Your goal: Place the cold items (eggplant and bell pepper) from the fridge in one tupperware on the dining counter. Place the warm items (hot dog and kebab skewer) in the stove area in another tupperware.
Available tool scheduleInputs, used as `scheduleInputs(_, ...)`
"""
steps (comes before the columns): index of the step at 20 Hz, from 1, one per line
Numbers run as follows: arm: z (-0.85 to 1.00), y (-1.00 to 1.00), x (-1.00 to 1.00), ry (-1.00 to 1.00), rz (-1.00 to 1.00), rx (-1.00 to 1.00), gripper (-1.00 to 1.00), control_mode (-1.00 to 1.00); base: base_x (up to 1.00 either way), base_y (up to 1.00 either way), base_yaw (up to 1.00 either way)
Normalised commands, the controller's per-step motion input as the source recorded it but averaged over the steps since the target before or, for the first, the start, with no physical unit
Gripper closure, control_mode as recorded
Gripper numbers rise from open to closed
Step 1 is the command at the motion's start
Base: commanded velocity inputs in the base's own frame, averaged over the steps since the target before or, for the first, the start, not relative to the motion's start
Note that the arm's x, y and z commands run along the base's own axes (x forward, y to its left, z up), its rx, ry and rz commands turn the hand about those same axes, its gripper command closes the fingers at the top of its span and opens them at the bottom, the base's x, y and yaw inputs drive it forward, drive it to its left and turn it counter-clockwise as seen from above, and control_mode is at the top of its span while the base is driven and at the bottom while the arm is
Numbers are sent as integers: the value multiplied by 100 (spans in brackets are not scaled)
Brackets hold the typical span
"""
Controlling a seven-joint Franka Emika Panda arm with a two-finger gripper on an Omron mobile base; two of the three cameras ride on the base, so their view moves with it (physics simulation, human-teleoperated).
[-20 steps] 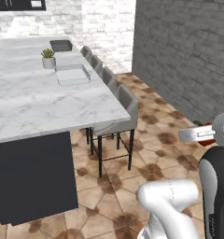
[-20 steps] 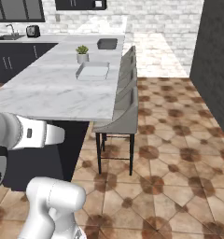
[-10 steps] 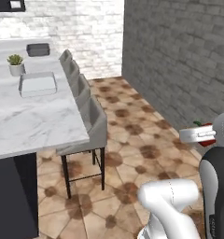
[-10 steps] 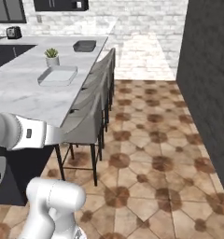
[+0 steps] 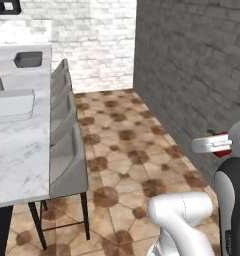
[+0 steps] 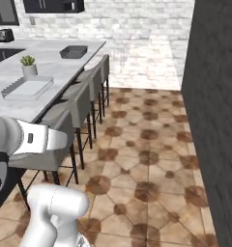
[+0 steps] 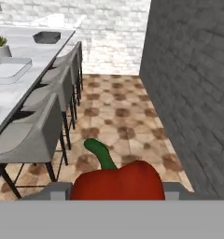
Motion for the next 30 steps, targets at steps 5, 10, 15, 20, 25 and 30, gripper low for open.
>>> scheduleInputs(5,0,0,0,0,0,0,100,100,100,-66,25)
scheduleInputs(10,0,0,0,0,0,0,100,100,100,-62,30)
scheduleInputs(15,0,0,0,0,0,0,100,100,100,-65,29)
scheduleInputs(20,0,0,0,0,0,0,100,100,99,-73,26)
scheduleInputs(25,0,0,0,0,0,0,100,100,97,-69,30)
scheduleInputs(30,0,0,0,0,0,0,100,100,95,-60,37)
